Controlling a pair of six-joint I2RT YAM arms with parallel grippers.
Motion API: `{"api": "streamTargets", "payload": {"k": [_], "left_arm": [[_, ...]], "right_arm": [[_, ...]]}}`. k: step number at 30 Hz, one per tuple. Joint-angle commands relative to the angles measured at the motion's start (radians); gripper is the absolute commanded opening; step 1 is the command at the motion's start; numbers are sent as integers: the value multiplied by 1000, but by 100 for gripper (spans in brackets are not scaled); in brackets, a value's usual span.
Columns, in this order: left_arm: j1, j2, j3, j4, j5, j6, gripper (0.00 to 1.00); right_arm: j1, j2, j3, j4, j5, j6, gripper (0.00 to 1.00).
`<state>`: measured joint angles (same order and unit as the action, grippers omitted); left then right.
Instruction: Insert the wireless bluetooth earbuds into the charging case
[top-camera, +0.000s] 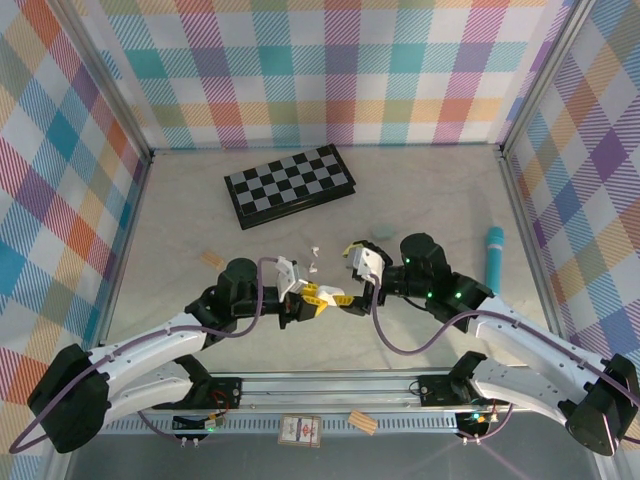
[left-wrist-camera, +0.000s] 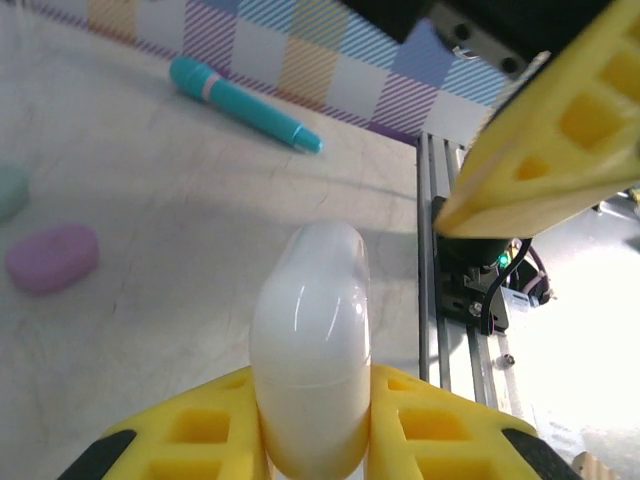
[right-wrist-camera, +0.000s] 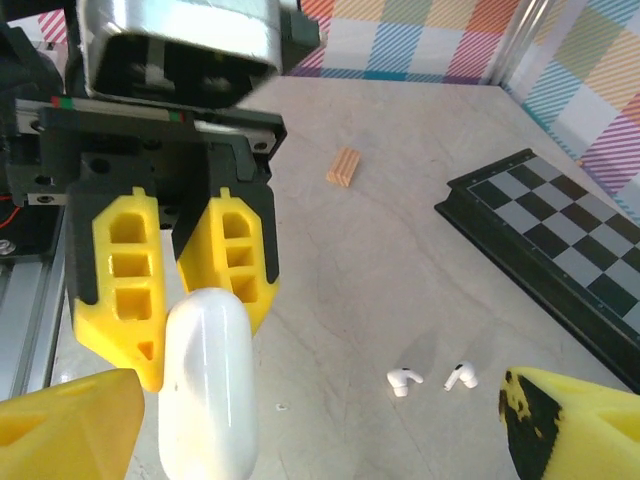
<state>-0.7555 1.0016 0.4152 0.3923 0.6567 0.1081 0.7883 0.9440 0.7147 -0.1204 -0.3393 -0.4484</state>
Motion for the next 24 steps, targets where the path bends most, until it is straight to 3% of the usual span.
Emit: {"api": "streamTargets", "payload": {"k": [1,8,18,20,22,24], "left_arm": [[-29,9,21,94,-5,103,20],[-79,-8,-1,100,-22,156,19],[-89,-101,-88,122,-117,246,16],[-89,-105,-100,139,-146,244,16],[-89,-96,-122,189,-204,218,9],[-89,-98,-153,246,-259,206,8]], "right_arm": [[-2,18,14,-42,-46,7,92],[-16,22,8,10,31,52,93],[-79,-63,-1,23,24,136,93],[-83,-76,-2,33,19,159,92],[-86,-85,-2,45,6,186,93],[-90,-90,-2,61,17,232,98]]}}
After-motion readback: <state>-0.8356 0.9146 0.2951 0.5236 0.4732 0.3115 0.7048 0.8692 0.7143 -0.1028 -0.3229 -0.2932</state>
